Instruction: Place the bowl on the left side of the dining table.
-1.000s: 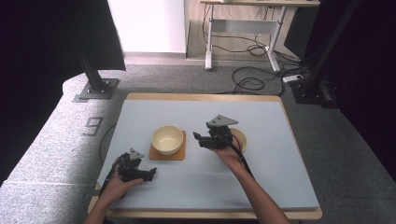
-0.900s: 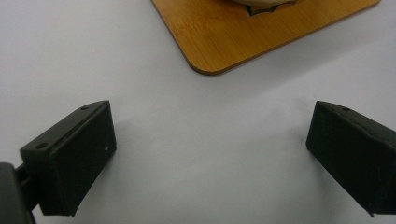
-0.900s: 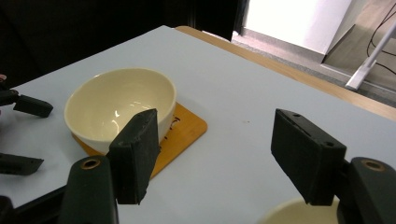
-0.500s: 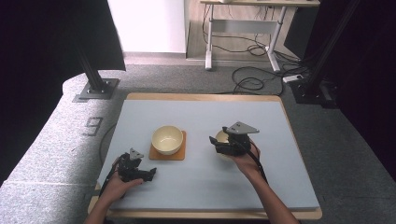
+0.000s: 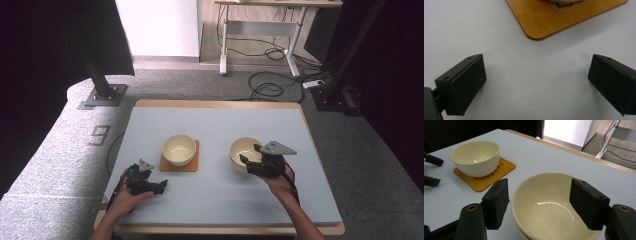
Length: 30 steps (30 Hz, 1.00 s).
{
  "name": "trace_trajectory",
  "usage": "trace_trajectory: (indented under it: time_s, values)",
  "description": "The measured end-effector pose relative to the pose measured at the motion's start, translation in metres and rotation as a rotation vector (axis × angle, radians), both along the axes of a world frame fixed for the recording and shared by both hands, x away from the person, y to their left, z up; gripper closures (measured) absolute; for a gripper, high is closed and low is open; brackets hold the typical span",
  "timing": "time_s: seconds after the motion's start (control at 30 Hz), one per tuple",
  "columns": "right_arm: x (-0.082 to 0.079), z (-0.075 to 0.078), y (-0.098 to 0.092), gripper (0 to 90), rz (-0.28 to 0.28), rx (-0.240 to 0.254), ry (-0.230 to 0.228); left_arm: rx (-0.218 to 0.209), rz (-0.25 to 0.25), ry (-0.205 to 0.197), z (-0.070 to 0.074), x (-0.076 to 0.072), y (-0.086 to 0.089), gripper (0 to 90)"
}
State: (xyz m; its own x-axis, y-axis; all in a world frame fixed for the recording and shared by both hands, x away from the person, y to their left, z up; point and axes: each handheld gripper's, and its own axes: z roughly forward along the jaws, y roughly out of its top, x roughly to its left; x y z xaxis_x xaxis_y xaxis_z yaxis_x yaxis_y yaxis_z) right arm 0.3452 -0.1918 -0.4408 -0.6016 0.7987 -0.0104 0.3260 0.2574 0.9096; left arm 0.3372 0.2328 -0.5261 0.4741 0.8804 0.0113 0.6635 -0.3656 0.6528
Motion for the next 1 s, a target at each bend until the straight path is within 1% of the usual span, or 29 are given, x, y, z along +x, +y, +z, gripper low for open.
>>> trace_trajectory:
  time_s: [0.1, 0.17, 0.4, 0.53, 0.63, 0.8, 1.0]
  values:
    - [-0.006, -0.004, -0.009, 31.6, -0.01, -0.001, 0.003, -0.001, 0.0, 0.001, 0.0, 0.0, 0.0, 1.9]
    - [-0.011, -0.008, -0.018, 31.6, -0.016, 0.019, 0.01, -0.001, 0.0, 0.002, 0.0, 0.0, 0.0, 1.9]
    - [-0.018, -0.017, -0.029, 31.6, -0.025, 0.016, 0.017, 0.0, 0.0, 0.001, 0.0, 0.0, 0.0, 1.9]
    - [-0.022, -0.023, -0.036, 31.5, -0.033, 0.023, 0.04, 0.0, 0.0, 0.0, 0.0, 0.0, 0.0, 1.9]
    - [-0.023, -0.029, -0.041, 31.1, -0.043, 0.01, 0.055, -0.001, 0.0, 0.001, 0.0, 0.0, 0.0, 2.0]
    - [-0.023, -0.035, -0.044, 30.5, -0.05, 0.0, 0.068, -0.002, 0.0, 0.002, 0.0, 0.0, 0.0, 2.0]
    - [-0.023, -0.035, -0.043, 29.5, -0.039, -0.012, 0.065, -0.001, 0.0, 0.002, 0.0, 0.0, 0.0, 1.9]
